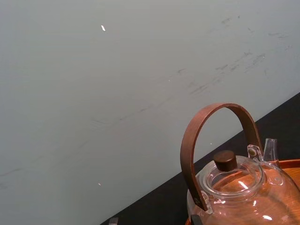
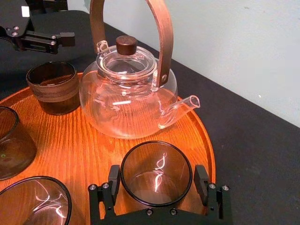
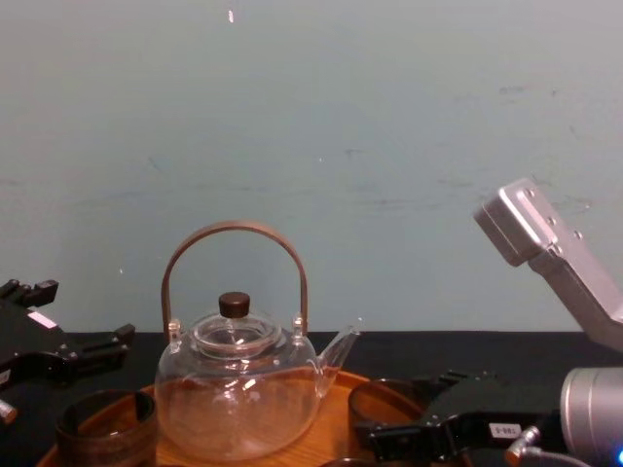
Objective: Pick up the glass from the table and place it on the tray.
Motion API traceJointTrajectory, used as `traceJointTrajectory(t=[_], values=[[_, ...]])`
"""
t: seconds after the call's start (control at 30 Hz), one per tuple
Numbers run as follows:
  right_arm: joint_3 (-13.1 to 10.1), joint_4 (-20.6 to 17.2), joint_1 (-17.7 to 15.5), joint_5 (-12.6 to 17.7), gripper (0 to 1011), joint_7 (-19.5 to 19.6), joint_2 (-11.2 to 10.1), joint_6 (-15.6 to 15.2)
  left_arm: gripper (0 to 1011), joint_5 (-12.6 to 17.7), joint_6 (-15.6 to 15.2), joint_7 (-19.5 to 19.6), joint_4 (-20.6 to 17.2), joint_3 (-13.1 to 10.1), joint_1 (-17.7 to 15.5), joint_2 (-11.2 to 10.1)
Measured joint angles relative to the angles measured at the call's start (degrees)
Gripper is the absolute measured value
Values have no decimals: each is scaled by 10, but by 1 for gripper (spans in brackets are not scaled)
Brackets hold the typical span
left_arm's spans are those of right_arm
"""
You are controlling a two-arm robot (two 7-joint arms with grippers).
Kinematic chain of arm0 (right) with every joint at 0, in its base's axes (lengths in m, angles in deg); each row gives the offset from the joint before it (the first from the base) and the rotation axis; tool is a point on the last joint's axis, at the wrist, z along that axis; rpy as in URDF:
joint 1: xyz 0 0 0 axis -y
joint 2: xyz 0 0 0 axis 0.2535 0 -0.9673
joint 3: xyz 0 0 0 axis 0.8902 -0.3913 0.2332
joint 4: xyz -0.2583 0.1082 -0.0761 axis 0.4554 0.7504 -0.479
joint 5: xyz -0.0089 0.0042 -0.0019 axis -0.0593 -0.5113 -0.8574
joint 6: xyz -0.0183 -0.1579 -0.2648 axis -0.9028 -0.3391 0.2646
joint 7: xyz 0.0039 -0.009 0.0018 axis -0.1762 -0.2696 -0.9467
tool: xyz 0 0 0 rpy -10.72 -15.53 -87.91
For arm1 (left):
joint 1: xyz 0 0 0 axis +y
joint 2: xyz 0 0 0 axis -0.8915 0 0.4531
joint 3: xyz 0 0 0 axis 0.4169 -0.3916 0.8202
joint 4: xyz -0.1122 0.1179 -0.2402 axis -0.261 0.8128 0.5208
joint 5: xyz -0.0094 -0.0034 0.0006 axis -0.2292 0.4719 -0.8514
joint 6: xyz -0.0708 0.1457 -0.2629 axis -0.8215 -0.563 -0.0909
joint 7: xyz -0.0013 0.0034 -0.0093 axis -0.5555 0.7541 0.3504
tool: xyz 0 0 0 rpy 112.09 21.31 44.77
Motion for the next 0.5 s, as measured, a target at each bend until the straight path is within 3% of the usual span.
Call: traceJointTrajectory(t=[0.33, 0.5], values=[[-1, 0, 0, 1, 1002, -1, 0, 0, 1001, 0, 0, 0, 0, 0, 0, 0], [-12, -14, -11, 16, 1002, -10, -8, 6, 1001, 0, 0, 0, 0, 0, 0, 0]])
